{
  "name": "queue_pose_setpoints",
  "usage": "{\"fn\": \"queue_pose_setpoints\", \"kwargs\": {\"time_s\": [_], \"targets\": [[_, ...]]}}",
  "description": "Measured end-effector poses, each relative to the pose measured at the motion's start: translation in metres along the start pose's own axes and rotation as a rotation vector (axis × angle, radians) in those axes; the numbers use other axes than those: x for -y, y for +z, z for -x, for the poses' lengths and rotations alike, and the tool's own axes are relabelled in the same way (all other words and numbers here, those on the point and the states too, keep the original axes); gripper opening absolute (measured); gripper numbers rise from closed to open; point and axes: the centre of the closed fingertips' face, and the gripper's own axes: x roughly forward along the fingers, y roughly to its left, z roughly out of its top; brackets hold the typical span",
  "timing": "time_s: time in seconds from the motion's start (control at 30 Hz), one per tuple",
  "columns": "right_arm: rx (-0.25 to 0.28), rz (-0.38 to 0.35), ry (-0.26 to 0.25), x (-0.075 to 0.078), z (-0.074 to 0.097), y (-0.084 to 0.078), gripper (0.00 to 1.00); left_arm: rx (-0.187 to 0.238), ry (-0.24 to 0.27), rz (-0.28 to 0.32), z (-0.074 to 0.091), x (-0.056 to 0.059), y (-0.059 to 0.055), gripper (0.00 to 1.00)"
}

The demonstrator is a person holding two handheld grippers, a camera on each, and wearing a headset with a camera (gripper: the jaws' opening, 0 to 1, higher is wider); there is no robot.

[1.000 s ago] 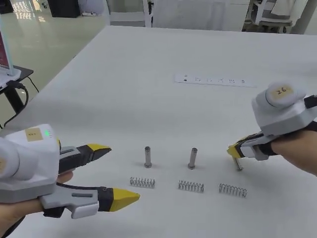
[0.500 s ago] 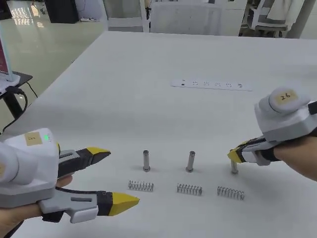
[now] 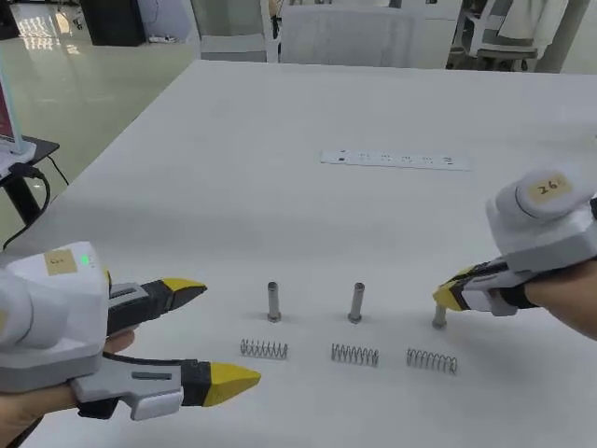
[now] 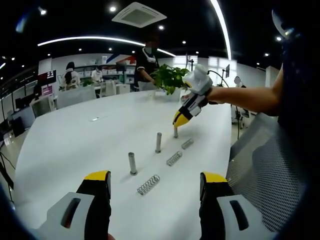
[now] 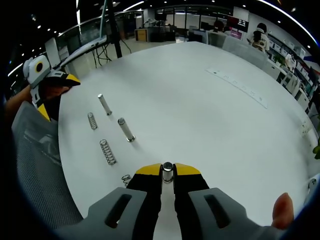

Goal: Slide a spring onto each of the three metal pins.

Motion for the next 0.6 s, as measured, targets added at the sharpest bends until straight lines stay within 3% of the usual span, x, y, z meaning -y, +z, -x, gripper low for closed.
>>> {"fn": "queue_pose_setpoints", "kwargs": {"time_s": [0.6], "targets": [[-0.002,0.025,0.002,0.0003,0.0025,-0.0058,0.06,0.0,-0.003,-0.003,-0.0001,0.0033,0.0005,0.68]]}}
